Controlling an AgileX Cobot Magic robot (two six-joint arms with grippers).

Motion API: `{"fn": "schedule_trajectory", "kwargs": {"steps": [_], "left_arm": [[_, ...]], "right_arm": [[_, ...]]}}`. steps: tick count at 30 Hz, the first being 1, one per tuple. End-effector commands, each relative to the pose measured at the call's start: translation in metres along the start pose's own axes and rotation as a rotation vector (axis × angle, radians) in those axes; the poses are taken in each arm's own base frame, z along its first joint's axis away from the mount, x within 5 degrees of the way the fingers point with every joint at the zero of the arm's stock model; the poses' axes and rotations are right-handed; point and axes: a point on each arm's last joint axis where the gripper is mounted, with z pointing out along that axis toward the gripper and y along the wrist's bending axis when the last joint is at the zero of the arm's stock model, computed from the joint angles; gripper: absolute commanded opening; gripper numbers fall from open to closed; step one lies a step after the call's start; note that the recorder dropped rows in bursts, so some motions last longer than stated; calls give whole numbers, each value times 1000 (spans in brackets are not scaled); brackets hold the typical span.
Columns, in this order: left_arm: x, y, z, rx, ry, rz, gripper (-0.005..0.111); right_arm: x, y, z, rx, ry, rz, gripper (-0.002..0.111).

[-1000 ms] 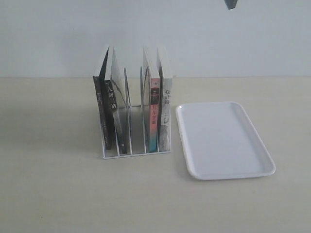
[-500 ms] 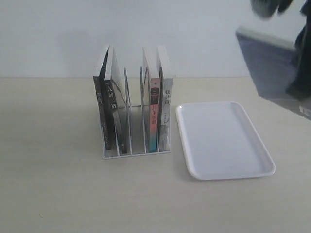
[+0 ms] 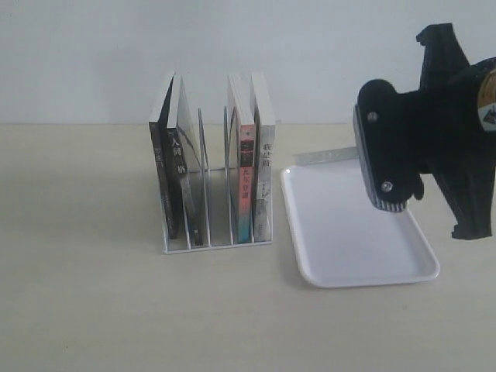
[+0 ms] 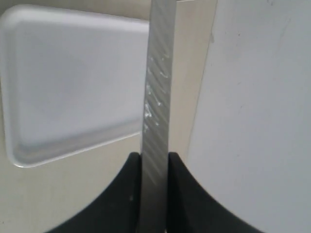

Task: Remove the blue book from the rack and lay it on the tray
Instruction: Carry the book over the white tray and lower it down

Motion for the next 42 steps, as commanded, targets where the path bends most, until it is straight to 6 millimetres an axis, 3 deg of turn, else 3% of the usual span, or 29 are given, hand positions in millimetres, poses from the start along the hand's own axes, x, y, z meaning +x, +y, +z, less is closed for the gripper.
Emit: {"fn": "schedule_trajectory", "kwargs": {"steps": [1, 7, 15, 25, 42], "left_arm": [[-3, 0, -1, -1, -22, -6, 5], [-3, 0, -1, -1, -22, -6, 5], [-3, 0, -1, -1, -22, -6, 5], [-3, 0, -1, -1, -22, -6, 5], [-3, 0, -1, -1, -22, -6, 5]], "right_arm": [[-8, -1, 4, 113, -99, -76, 0], [-11, 4, 37, 52, -88, -73, 0], [9, 3, 70, 32, -70, 64, 0], [-2, 17, 108, -35, -123, 146, 0], [4, 32, 107, -201, -31, 365, 0]]}}
